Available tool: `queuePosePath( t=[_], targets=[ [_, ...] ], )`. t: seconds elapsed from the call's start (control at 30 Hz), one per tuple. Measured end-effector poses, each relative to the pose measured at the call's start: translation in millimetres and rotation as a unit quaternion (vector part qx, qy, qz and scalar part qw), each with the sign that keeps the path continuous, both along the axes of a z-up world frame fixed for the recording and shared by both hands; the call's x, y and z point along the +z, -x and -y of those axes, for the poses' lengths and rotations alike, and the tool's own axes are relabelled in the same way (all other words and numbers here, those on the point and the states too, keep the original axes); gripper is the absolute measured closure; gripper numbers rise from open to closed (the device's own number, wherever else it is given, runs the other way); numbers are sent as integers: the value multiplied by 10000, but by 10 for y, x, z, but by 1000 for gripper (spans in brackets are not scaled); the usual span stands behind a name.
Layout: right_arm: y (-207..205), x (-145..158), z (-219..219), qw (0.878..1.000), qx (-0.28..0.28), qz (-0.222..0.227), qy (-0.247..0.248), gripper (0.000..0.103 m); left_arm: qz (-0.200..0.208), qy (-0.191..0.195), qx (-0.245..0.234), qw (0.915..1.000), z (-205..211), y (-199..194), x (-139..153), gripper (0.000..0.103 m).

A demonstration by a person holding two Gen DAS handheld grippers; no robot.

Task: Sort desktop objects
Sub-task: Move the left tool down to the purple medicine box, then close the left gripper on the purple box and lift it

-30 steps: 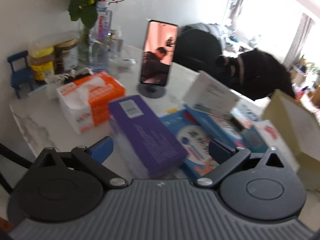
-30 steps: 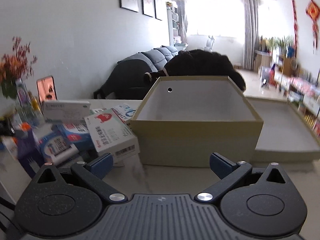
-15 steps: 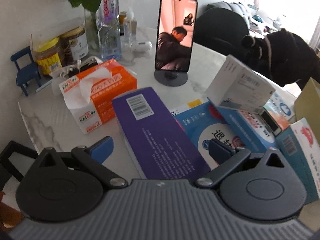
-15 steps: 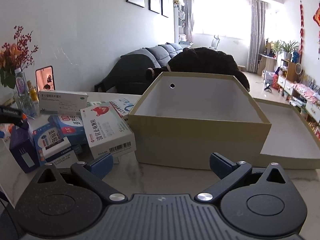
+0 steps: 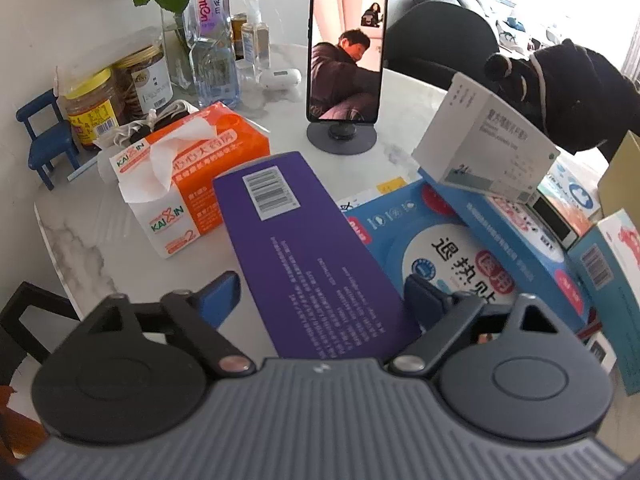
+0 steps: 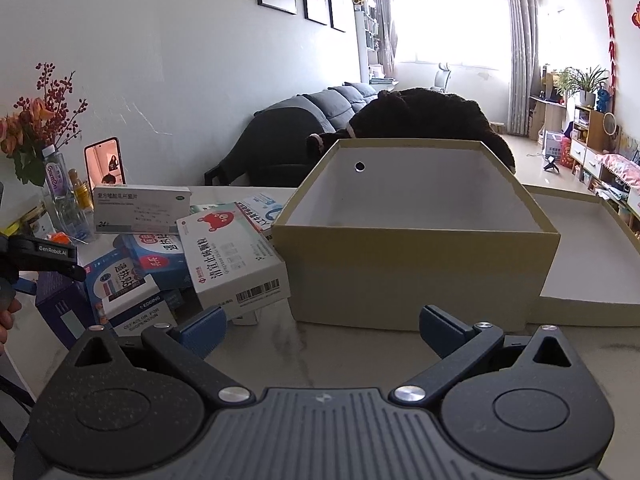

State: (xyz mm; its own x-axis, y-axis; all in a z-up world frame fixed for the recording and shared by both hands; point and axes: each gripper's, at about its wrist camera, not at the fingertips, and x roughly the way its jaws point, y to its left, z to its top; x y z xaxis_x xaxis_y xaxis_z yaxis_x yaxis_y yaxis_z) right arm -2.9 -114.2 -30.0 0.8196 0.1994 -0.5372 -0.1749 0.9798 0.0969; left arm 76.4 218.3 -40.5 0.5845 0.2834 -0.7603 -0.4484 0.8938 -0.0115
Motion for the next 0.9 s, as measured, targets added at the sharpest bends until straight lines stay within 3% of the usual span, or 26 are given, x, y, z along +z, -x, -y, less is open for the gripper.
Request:
queuePosePath(
  t=[0.4,0.57,0.9],
  targets=[
    [11,36,-43,10000,12,-16,80,0,-351,-208,-239,9989,-348,89,-16,18],
    [3,36,-68,9999,38,-79,107,0,-650,-220,-575,9960,-331,-73,-75,32],
    [-126,-47,49,9984,-170,-520,110,0,-777,-55,-806,9937,-434,-77,-80,38]
  ],
)
